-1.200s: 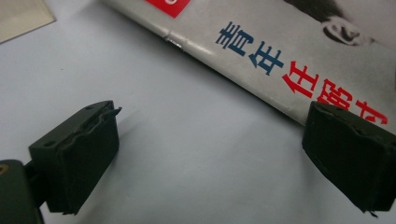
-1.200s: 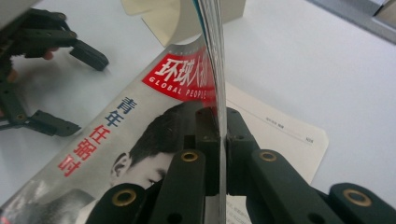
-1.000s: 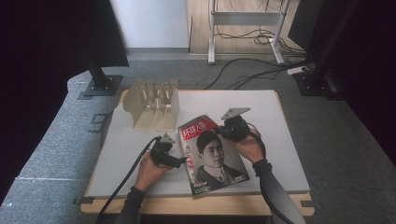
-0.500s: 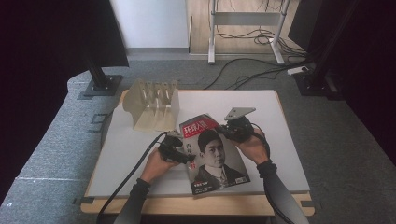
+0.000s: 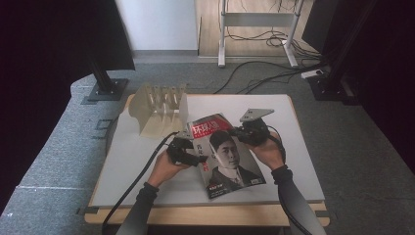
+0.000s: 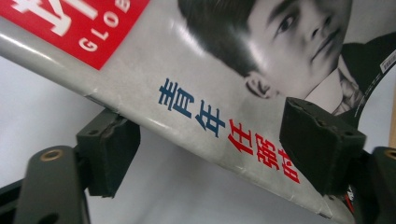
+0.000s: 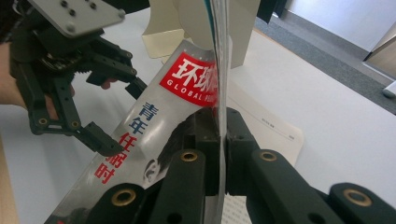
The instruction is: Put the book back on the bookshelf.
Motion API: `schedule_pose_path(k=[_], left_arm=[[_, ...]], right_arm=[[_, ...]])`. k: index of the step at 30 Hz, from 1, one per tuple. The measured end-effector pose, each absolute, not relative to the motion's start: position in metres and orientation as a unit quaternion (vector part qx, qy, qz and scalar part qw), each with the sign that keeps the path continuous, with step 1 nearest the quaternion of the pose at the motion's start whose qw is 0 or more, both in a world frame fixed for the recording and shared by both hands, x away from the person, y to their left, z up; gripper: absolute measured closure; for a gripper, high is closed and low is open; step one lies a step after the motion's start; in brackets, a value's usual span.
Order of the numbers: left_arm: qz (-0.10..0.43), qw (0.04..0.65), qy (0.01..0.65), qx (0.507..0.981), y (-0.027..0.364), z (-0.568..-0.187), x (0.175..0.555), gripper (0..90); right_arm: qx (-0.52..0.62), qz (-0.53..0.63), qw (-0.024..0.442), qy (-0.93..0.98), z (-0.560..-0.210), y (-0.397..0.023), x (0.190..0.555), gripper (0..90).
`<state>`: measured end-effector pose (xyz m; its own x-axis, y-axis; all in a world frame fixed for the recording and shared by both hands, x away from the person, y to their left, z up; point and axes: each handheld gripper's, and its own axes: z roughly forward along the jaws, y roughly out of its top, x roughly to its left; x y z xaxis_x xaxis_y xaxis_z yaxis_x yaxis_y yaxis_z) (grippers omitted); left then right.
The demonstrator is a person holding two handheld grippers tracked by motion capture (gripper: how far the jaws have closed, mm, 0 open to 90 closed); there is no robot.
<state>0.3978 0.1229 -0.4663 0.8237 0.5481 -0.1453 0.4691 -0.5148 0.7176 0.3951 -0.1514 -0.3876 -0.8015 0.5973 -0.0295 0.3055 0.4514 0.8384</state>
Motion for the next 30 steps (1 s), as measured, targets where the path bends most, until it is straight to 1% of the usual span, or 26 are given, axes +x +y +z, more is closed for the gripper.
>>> schedule_pose_path(k=[3,5,8,11,16,23,26,30], left_arm=[[0.066,0.389,0.293,0.871,0.12,-0.458,0.398,25.2],[0.08,0.382,0.292,0.873,0.119,-0.454,0.399,29.1],[0.089,0.378,0.294,0.874,0.119,-0.451,0.402,33.4],[0.104,0.373,0.295,0.874,0.119,-0.447,0.403,43.4],[0.107,0.378,0.287,0.874,0.12,-0.44,0.401,54.4],[0.097,0.378,0.288,0.874,0.12,-0.43,0.401,64.6],[0.105,0.383,0.286,0.872,0.122,-0.423,0.4,68.7],[0.128,0.399,0.284,0.862,0.126,-0.411,0.397,73.8]], right_arm=[[0.268,0.453,0.167,0.834,-0.384,-0.152,0.395,85.5],[0.265,0.457,0.168,0.832,-0.381,-0.153,0.394,85.5],[0.261,0.461,0.17,0.831,-0.376,-0.155,0.395,85.5],[0.257,0.463,0.172,0.83,-0.373,-0.155,0.395,85.5],[0.255,0.463,0.176,0.831,-0.371,-0.155,0.396,85.5],[0.259,0.465,0.178,0.828,-0.37,-0.156,0.397,85.3],[0.261,0.467,0.183,0.825,-0.367,-0.159,0.398,85.2],[0.266,0.468,0.192,0.82,-0.363,-0.163,0.4,84.7]])
